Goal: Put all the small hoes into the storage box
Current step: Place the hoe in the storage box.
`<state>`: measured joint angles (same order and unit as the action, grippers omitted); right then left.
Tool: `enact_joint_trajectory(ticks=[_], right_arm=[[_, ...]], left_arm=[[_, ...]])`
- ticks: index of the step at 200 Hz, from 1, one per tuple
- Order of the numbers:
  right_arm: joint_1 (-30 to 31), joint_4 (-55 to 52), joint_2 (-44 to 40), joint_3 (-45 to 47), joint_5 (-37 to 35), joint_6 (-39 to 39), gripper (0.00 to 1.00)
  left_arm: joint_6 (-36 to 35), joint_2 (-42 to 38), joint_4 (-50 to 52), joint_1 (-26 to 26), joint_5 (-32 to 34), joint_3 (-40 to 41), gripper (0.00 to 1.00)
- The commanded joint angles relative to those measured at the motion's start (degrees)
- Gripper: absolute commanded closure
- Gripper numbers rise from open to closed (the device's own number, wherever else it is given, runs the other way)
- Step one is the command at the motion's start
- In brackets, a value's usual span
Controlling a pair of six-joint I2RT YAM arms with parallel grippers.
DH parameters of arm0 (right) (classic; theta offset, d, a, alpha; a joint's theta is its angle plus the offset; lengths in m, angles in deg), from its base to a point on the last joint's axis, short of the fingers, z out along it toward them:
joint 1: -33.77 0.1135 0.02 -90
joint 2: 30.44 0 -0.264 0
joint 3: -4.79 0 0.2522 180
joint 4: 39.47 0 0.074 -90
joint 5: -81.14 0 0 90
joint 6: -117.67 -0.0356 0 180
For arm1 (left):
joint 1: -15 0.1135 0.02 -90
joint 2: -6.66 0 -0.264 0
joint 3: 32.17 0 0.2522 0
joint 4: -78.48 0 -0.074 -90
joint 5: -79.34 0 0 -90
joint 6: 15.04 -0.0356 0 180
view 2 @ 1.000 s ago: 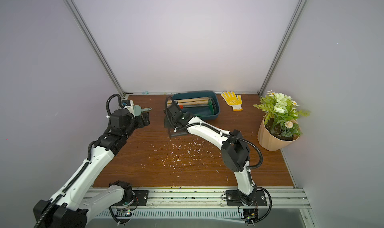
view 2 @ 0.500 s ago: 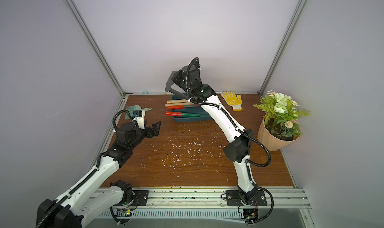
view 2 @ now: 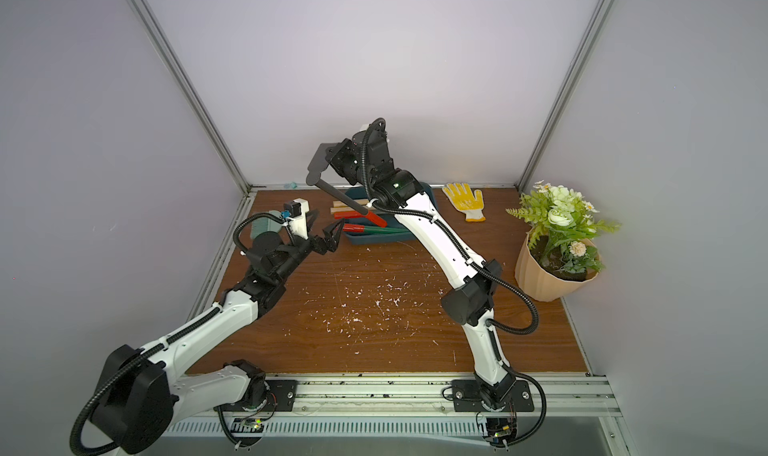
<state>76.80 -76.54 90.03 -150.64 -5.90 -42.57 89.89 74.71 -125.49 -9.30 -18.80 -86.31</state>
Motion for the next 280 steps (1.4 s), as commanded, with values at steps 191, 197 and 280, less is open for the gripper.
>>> enact_joint_trajectory(ticks=[191,197,280], right_arm=[[3.76,14.42,-13.85,10.16,-1.51,-5.76,1.0],[3.78,14.57,-14.25,10.85,-1.95,-5.62,1.0],[-3.75,17.49,-20.27,31.01,0.54,1.22,0.63]], left_arm=[[-2.86,6.14,-11.01,-0.83,5.71,-9.42,0.95],[-2.85,5.8,-10.75,-0.82,5.87,-9.42,1.0],[-3.52,1.39,4.31,-0.45,4.98,-14.45,1.0]])
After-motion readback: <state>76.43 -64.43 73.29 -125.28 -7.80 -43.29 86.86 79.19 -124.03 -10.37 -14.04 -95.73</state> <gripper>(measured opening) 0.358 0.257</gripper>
